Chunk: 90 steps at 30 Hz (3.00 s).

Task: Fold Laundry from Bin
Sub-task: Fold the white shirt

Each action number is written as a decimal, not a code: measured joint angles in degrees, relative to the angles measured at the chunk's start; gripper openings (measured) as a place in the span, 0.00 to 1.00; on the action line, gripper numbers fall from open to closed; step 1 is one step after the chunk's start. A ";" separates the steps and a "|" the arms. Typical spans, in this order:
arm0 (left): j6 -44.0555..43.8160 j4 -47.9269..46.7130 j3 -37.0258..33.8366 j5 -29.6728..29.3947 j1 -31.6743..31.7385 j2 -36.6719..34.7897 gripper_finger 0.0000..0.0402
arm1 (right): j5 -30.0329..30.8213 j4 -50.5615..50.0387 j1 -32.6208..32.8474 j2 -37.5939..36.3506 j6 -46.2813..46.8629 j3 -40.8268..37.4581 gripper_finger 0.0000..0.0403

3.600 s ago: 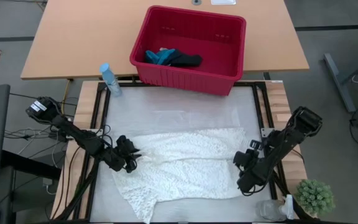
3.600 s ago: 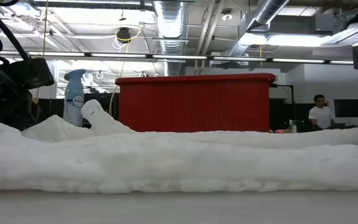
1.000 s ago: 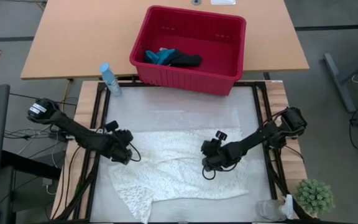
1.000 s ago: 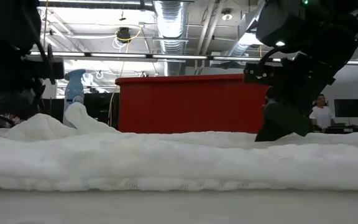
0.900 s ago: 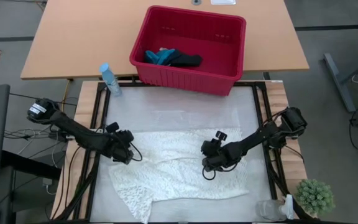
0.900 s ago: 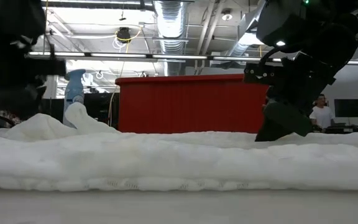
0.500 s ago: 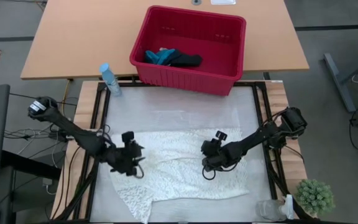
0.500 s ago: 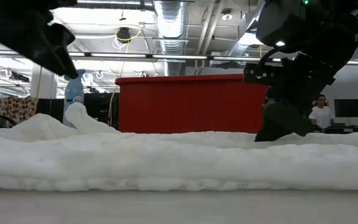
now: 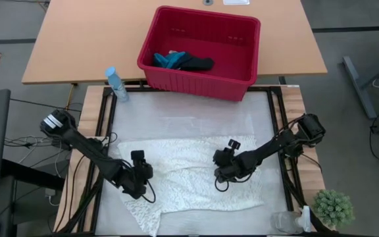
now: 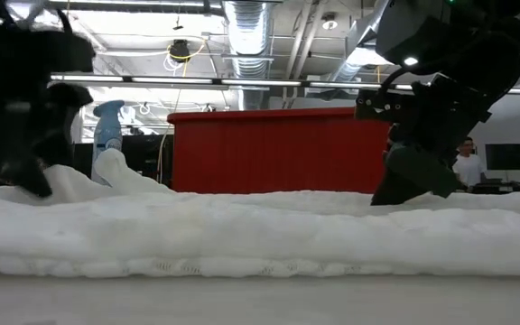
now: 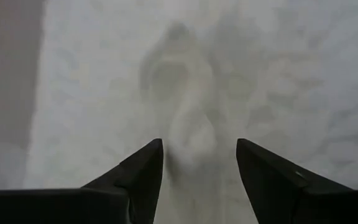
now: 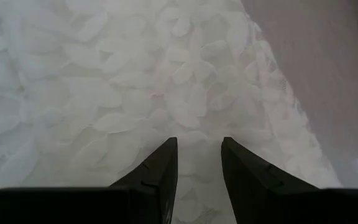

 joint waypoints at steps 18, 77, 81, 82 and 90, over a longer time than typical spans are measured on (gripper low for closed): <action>-3.12 -3.98 2.60 2.51 2.59 -2.82 0.04 | -0.26 1.29 0.00 -0.02 0.90 -0.04 0.37; -9.17 -11.80 -0.70 5.92 -1.89 -5.27 0.36 | -6.01 4.15 -0.85 0.28 -1.50 -0.20 0.37; -6.68 -10.10 -0.74 6.43 -1.89 -2.51 0.24 | -6.01 4.15 -0.85 0.28 -1.50 -0.20 0.37; -6.22 -10.14 -0.74 6.38 -1.89 -1.90 0.21 | -6.01 4.14 -0.85 0.28 -1.49 -0.20 0.37; -5.81 -11.19 -0.72 6.40 -1.76 -1.58 0.01 | -6.01 4.15 -0.85 0.28 -1.48 -0.20 0.37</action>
